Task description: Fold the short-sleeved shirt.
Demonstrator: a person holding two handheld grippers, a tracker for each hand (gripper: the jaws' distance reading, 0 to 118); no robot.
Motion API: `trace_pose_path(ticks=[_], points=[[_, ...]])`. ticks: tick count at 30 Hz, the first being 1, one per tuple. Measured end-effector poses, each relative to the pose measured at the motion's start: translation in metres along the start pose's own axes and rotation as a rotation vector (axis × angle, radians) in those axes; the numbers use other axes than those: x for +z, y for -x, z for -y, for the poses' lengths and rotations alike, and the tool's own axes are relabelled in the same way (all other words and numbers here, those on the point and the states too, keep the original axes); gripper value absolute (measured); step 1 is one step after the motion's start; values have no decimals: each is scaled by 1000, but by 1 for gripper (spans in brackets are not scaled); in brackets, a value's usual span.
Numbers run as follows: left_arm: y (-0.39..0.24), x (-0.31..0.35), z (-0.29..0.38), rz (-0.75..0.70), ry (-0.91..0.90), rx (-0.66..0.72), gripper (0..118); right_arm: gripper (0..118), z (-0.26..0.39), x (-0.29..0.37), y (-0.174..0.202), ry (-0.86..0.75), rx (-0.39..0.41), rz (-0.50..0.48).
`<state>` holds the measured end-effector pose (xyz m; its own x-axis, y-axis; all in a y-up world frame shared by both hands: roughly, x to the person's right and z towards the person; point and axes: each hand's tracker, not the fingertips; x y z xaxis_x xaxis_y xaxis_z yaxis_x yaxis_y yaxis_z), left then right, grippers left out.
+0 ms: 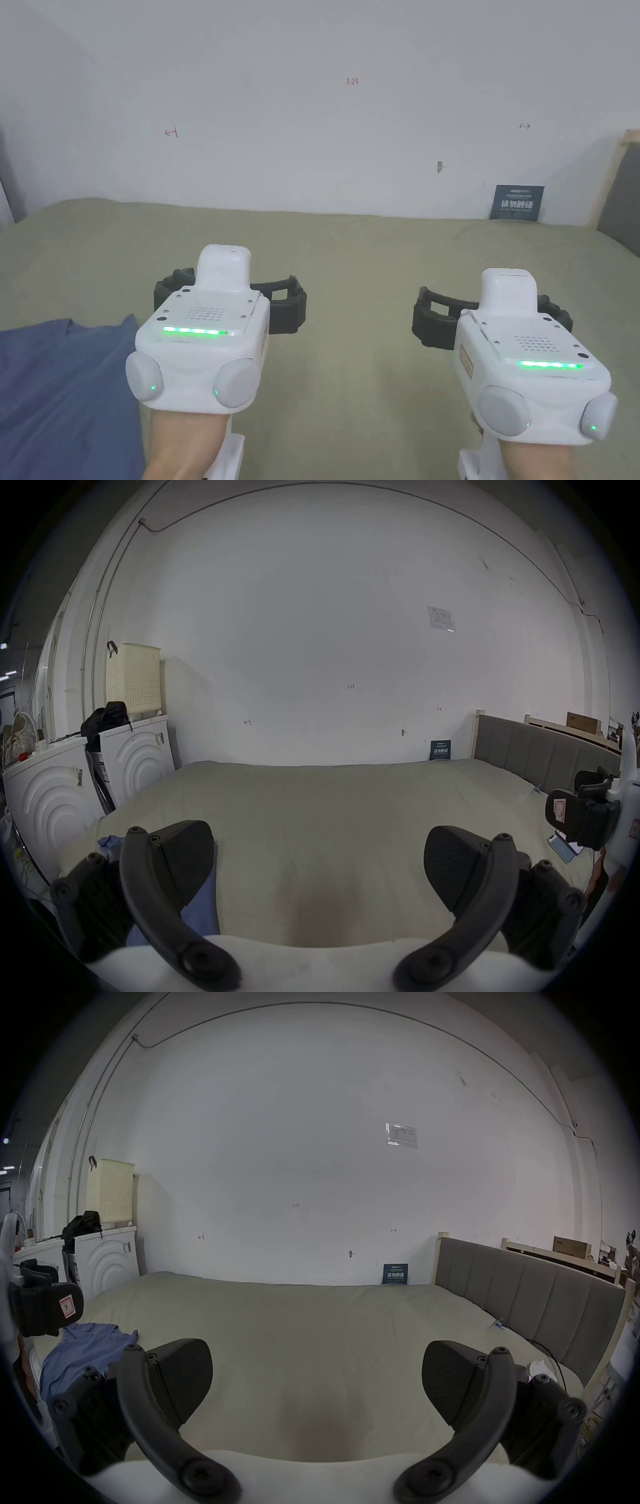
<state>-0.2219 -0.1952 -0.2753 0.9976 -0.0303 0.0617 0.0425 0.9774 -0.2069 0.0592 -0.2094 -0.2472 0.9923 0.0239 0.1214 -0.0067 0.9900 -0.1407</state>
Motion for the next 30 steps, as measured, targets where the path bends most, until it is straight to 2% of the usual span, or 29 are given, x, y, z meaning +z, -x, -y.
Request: trace_pose_path(ticks=[30], points=[[1, 7, 3, 8, 8, 12, 118, 118, 6, 3, 7, 7, 17, -9]])
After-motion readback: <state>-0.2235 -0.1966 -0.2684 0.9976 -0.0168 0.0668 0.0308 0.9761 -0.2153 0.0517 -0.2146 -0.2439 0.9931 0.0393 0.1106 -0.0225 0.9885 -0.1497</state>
